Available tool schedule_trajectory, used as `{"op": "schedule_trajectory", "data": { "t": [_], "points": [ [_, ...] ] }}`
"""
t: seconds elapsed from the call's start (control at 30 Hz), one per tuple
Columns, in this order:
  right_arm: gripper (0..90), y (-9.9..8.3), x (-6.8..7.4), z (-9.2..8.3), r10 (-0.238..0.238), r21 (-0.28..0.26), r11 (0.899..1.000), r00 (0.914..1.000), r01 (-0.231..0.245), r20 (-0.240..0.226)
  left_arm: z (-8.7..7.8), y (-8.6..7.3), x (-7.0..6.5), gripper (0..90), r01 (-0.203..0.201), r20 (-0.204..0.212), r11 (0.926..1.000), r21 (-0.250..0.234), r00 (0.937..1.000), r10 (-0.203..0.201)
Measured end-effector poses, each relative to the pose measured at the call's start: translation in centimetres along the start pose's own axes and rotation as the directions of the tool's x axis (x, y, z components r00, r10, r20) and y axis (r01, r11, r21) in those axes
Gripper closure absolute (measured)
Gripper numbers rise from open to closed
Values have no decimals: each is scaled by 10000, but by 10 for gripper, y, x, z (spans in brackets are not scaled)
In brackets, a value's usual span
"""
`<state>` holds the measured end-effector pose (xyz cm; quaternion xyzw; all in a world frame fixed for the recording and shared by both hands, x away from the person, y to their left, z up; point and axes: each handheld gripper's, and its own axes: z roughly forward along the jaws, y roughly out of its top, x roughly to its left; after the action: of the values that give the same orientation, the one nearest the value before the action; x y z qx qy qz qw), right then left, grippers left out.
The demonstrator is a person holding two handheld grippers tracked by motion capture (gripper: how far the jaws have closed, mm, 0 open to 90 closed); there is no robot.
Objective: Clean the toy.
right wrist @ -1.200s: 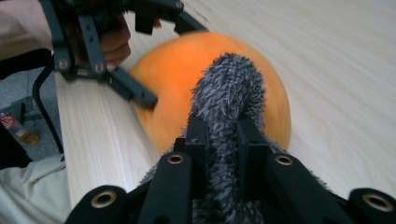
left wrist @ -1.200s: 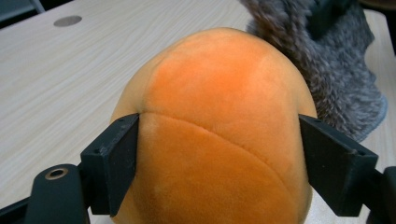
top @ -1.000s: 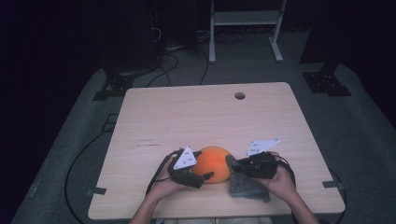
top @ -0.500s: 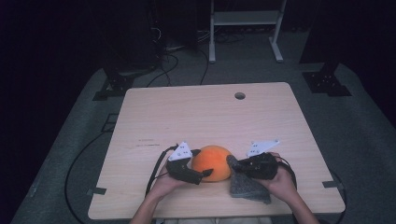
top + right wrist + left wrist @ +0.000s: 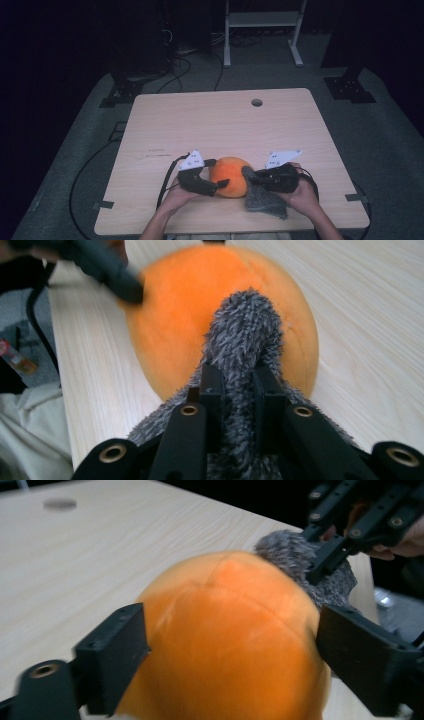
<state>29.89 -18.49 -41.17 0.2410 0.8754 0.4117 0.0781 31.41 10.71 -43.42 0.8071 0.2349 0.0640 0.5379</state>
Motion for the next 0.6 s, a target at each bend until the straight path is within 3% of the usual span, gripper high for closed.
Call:
{"op": "schedule_trajectory", "data": {
  "t": [0.07,0.1,0.13,0.17,0.2,0.27,0.3,0.4,0.47,0.5,0.53,0.6],
  "points": [
    [781,3,3,-4,6,-212,9998,9999,-9,-112,3,-2,-6,229,-812,-121,9964,247,9966,816],
    [781,3,3,-4,6,-212,9998,9999,-9,-112,3,-2,-6,242,-812,-121,9964,247,9966,816],
    [781,14,13,-10,-318,-662,9974,9990,296,-322,4,-1,-10,252,-1155,-140,9929,270,9932,1159],
    [781,14,13,-10,-318,-662,9974,9990,296,-322,5,1,-14,252,-1576,-150,9869,345,9873,1582],
    [781,26,25,-11,-780,-814,9939,9963,750,-347,8,3,-24,264,-2435,-133,9688,464,9696,2444],
    [781,30,29,-5,-1084,-467,9931,9938,1072,-241,9,4,-28,258,-2820,-176,9575,605,9588,2835],
    [781,29,29,-1,-1121,-243,9935,9935,1116,-194,9,4,-28,239,-2820,-176,9575,605,9588,2835],
    [782,20,22,4,-707,-62,9975,9957,704,-591,9,3,-18,120,-1675,-345,9836,673,9848,1701],
    [782,18,19,2,-657,149,9977,9961,667,-594,10,1,-15,118,-1225,-235,9902,667,9920,1243],
    [782,18,19,2,-657,149,9977,9961,667,-594,10,1,-15,153,-1225,-235,9902,667,9920,1243],
    [783,17,17,-2,-641,300,9974,9966,658,-524,10,1,-18,185,-1585,-184,9849,694,9869,1601],
    [783,20,19,-6,-615,27,9981,9965,618,-561,10,4,-23,215,-2148,-108,9729,850,9762,2165]
  ]
}}
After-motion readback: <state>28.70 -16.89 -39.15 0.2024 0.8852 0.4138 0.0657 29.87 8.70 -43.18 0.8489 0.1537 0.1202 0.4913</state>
